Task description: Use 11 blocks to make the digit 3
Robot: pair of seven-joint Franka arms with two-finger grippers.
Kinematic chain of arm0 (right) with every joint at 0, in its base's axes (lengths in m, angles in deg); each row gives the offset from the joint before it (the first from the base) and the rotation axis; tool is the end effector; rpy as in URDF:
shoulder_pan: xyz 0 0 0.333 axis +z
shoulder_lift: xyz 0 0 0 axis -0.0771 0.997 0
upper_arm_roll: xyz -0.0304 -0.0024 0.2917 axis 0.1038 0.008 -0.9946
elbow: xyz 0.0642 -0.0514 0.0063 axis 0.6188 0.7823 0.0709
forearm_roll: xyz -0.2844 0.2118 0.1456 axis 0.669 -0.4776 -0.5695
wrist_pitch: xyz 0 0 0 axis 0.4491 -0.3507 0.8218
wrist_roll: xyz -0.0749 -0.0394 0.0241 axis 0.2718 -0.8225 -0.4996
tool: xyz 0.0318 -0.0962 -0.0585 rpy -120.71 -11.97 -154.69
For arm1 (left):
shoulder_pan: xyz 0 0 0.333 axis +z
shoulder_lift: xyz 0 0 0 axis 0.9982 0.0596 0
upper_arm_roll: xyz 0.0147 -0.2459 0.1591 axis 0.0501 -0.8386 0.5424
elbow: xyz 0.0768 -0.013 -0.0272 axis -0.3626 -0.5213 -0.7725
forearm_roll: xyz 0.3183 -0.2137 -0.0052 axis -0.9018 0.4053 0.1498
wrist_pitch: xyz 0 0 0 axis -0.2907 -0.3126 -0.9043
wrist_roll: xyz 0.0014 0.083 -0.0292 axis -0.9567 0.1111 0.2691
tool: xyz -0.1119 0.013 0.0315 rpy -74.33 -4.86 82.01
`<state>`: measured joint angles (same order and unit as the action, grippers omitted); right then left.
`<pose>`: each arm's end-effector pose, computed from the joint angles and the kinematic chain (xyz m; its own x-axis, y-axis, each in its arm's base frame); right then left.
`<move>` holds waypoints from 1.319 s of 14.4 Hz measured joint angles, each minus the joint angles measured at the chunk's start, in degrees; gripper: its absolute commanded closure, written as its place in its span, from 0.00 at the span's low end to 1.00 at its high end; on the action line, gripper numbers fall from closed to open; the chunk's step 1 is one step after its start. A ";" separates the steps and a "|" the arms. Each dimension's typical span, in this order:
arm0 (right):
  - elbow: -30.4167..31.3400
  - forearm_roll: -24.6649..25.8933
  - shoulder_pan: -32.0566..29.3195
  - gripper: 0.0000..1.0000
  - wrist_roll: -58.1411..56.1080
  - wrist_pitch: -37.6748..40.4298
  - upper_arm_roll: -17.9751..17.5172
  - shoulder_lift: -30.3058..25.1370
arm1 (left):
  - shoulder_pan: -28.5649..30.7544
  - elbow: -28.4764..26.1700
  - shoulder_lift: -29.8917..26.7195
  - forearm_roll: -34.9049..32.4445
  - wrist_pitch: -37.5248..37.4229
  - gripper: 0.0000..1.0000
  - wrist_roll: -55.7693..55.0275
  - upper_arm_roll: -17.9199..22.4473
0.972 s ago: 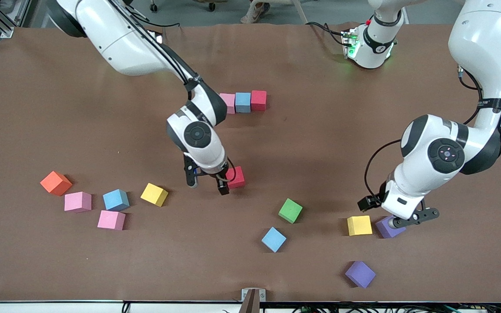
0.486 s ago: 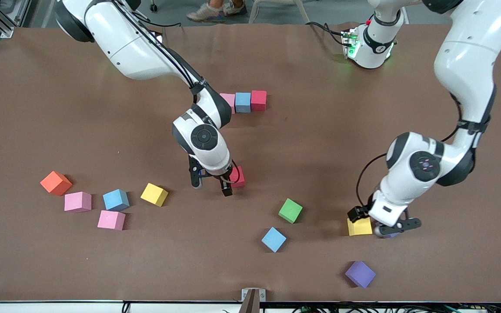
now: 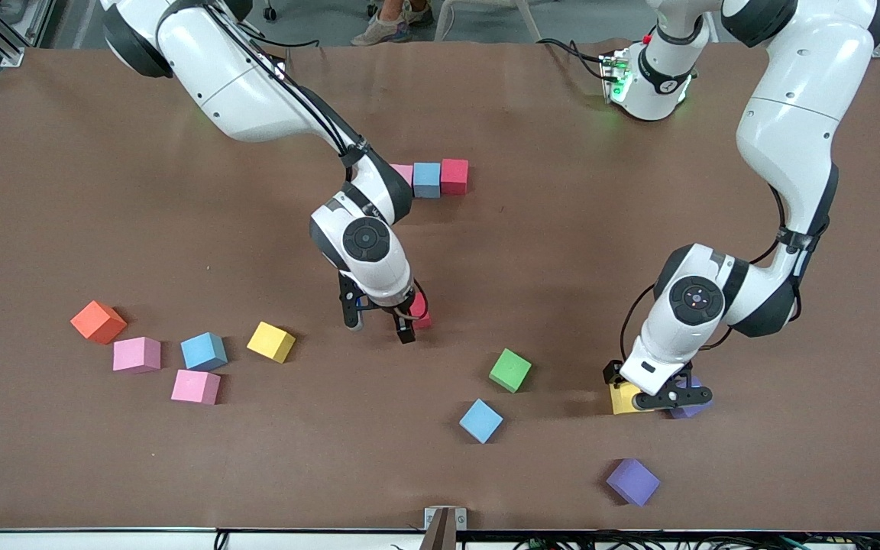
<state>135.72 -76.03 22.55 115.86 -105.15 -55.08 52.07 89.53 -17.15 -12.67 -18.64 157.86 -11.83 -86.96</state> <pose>0.5634 0.4235 0.1938 0.2052 -0.9766 -0.0651 -0.9762 -0.1994 -0.0853 0.6754 -0.1675 0.2013 0.9744 0.0325 0.2226 0.0508 -0.9958 -0.0767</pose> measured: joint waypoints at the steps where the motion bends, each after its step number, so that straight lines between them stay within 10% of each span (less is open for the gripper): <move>1: -0.01 0.00 0.07 0.06 0.00 -0.06 0.00 0.03 | 0.00 0.01 0.38 -0.78 1.17 0.00 0.00 0.06; 5: -0.06 0.04 0.44 0.24 0.00 -0.17 -0.01 0.48 | -0.01 0.13 2.76 -1.78 5.96 0.00 0.00 0.29; 9: -0.11 0.35 0.90 0.69 -0.21 -0.19 -0.02 1.01 | 0.09 2.56 4.39 -1.90 7.56 0.00 0.00 1.32; 19: -5.24 1.39 0.54 0.73 -11.15 4.93 0.44 -0.06 | 0.02 5.26 6.15 -2.83 8.46 0.16 0.00 1.41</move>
<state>130.48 -74.63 23.09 104.71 -100.22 -54.63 52.01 89.54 -11.89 -6.52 -21.47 166.32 -11.83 -85.55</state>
